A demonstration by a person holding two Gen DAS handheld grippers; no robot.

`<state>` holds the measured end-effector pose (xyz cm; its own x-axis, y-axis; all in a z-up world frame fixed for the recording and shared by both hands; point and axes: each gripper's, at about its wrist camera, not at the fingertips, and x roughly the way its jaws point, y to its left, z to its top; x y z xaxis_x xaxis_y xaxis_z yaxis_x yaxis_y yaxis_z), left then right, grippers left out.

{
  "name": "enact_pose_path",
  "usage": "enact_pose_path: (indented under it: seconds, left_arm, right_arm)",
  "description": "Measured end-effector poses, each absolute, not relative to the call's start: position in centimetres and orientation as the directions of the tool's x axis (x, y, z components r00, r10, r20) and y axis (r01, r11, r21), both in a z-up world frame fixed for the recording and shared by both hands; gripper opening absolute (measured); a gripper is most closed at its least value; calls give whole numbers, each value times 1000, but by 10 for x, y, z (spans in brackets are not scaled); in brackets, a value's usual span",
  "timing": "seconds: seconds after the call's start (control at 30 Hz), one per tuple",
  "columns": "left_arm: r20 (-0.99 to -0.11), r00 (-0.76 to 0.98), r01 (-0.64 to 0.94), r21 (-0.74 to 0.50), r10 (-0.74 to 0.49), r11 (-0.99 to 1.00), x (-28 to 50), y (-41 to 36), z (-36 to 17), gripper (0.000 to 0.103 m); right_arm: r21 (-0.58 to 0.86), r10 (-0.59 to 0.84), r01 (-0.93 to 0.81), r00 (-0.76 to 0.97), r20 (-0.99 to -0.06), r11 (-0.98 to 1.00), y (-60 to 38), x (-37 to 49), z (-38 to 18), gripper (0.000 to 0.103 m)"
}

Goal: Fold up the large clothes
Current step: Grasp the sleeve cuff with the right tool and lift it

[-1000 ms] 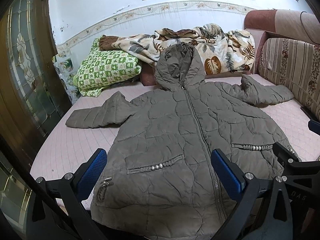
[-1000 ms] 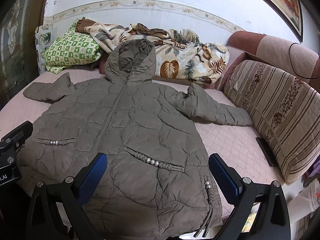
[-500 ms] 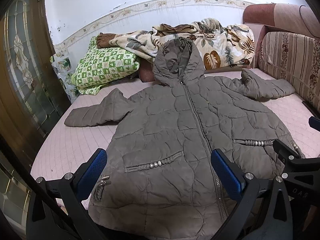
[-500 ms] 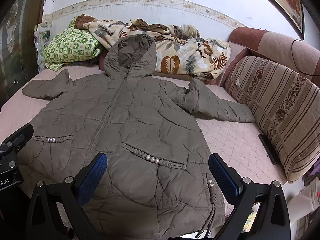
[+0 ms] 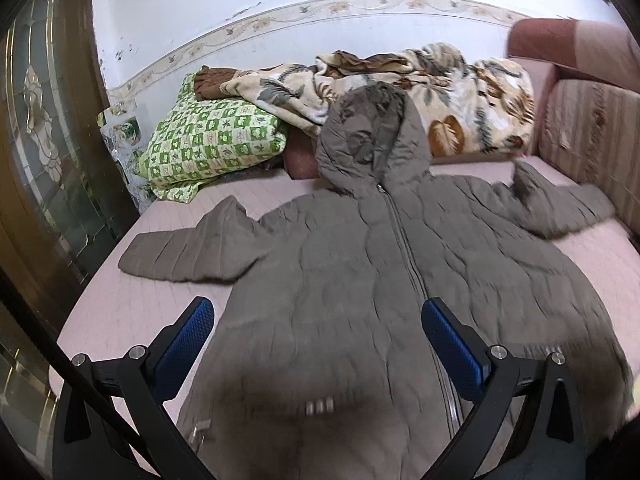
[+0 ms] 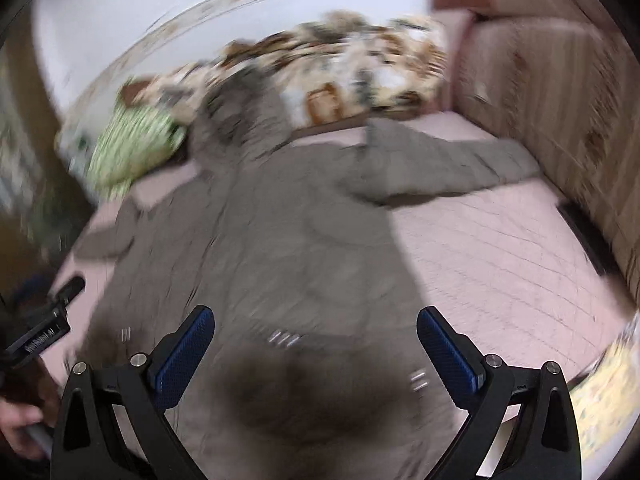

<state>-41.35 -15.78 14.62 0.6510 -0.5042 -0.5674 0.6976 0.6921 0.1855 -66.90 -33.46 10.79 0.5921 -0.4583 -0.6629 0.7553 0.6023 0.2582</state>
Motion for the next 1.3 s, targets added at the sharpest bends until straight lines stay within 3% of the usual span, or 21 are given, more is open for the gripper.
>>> enact_pose_path:
  seconds: [0.13, 0.4, 0.47, 0.53, 0.57, 0.6, 0.9, 1.07, 1.1, 1.13, 1.3]
  left_arm:
    - [-579, 643, 705, 190, -502, 683, -390, -198, 130, 103]
    - [-661, 531, 784, 148, -529, 602, -370, -232, 79, 103]
    - [-653, 541, 785, 163, -531, 598, -368, -234, 77, 103]
    - [-658, 534, 789, 162, -531, 593, -364, -237, 76, 103]
    - [-663, 527, 792, 157, -532, 589, -361, -239, 75, 103]
    - [-666, 525, 794, 158, -530, 588, -360, -240, 74, 103]
    - [-682, 518, 795, 160, -516, 586, -352, -247, 65, 103]
    - [-695, 522, 792, 179, -495, 584, -351, -254, 56, 103]
    - [-697, 522, 791, 180, -492, 584, -351, -254, 56, 103]
    - [-697, 523, 790, 180, -491, 586, -351, -255, 55, 103]
    - [-683, 539, 777, 178, -492, 604, -350, -251, 58, 103]
  right_arm:
    - [290, -498, 814, 547, -673, 503, -396, -703, 116, 102]
    - [486, -488, 822, 568, -662, 296, -539, -742, 103, 101]
    - [522, -495, 825, 554, -670, 216, -587, -747, 88, 94]
    - [519, -499, 841, 518, -695, 150, -628, -748, 74, 77]
    - [531, -494, 837, 520, -697, 133, -643, -748, 67, 61]
    - [529, -501, 845, 494, -710, 83, -662, -750, 57, 52]
    - [463, -544, 876, 324, -774, -137, -743, -764, 4, 52]
    - [514, -614, 854, 365, -699, -78, -761, -771, -6, 52]
    - [535, -619, 843, 395, -679, -48, -763, -770, -6, 42]
    - [547, -617, 837, 421, -665, -20, -763, -769, -5, 20]
    - [557, -670, 828, 451, -589, 67, -738, -768, 27, 15]
